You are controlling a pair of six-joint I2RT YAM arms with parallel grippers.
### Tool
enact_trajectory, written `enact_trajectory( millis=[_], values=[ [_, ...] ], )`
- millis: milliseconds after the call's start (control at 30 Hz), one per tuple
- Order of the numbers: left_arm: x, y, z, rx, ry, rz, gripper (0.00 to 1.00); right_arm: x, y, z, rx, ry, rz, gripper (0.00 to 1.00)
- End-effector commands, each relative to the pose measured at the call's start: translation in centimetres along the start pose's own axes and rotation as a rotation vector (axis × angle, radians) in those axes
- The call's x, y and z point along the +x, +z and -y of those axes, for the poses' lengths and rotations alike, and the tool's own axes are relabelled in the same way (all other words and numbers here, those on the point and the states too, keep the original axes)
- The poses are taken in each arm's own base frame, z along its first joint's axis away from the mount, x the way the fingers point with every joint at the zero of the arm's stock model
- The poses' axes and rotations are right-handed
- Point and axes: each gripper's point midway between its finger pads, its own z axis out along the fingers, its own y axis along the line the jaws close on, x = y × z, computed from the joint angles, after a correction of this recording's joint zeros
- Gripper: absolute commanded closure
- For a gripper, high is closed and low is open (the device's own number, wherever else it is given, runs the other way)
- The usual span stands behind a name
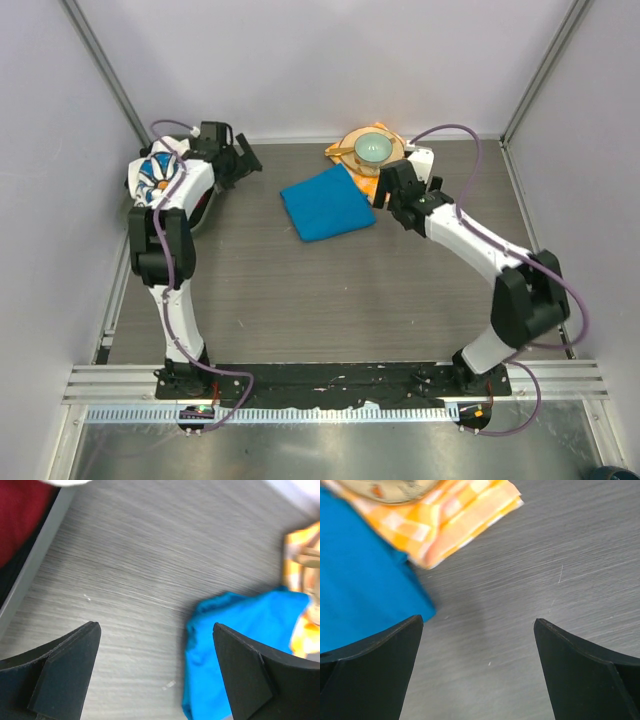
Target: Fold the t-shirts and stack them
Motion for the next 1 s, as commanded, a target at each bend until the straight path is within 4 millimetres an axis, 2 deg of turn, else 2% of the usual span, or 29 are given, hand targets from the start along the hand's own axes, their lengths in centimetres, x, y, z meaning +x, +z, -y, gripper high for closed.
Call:
enact_trajectory(
  millis=[0,33,67,100,133,167,200,233,267,300,333,367,400,500,667,967],
  values=[
    [-3.7,-8.9,4.6,0.176,0.000,0.097,0.00,-0.6,5.7,0.7,0.035,0.092,-0.051,0.01],
    [-3.3,-10.5,4.7,0.193,0.001,0.094,0.00,-1.1,6.6,0.7,0.045,0.104,-0.049,0.00],
    [-3.2,-11.5,4.8,0.202,-0.010,0.100,0.00,-0.3,8.2,0.9,0.066,0.093,-0.075,0.00],
    [-2.9,-12.3,4.7,0.210,-0.015,0.099,0.00,-0.3,8.9,0.8,0.065,0.096,-0.082,0.00],
    [-2.4,-13.7,4.5,0.215,-0.019,0.105,0.00,-1.6,9.8,1.2,0.072,0.119,-0.067,0.00],
    [-2.0,-14.4,4.4,0.220,-0.028,0.105,0.00,-1.8,10.4,1.0,0.064,0.124,-0.070,0.00],
    [-1.7,-14.9,4.3,0.225,-0.031,0.106,0.00,-1.1,11.6,1.0,0.070,0.116,-0.091,0.00],
    [-0.8,-15.1,3.7,0.217,-0.035,0.095,0.00,-2.4,12.0,0.8,0.060,0.133,-0.076,0.00],
    [-0.9,-16.6,4.1,0.242,-0.031,0.120,0.00,-2.5,12.6,0.7,0.055,0.133,-0.075,0.00],
    [-0.8,-17.3,4.0,0.247,-0.033,0.131,0.00,-2.2,13.3,0.3,0.047,0.126,-0.085,0.00],
    [0.1,-17.2,3.5,0.241,-0.035,0.118,0.00,-3.4,13.4,-0.2,0.033,0.137,-0.068,0.00],
    [0.0,-18.4,3.6,0.255,-0.032,0.138,0.00,-3.5,13.6,-0.4,0.030,0.136,-0.070,0.00],
    [0.2,-18.7,3.5,0.256,-0.033,0.141,0.00,-3.5,13.7,-0.9,0.009,0.141,-0.076,0.00],
    [1.2,-19.1,3.2,0.260,-0.034,0.126,0.00,-4.2,14.2,-2.0,-0.025,0.158,-0.078,0.00],
    [2.0,-18.7,2.4,0.240,-0.036,0.115,0.00,-2.4,16.0,-3.2,-0.043,0.155,-0.137,0.00],
    [2.4,-17.9,2.0,0.222,-0.037,0.096,0.00,-0.6,18.0,-4.6,-0.079,0.163,-0.180,0.01]
  ],
)
